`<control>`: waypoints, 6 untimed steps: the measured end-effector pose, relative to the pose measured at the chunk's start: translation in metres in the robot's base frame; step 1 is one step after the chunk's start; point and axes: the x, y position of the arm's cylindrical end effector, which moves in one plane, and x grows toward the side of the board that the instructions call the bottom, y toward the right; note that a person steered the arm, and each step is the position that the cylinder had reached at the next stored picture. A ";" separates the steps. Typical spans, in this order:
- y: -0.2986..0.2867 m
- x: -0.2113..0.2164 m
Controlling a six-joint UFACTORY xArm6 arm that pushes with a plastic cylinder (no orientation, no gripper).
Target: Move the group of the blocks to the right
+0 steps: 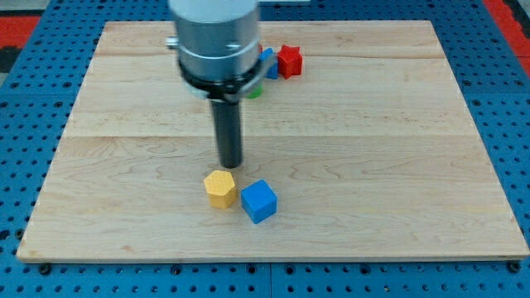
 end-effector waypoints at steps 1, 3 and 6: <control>-0.012 0.020; -0.009 0.010; -0.063 -0.159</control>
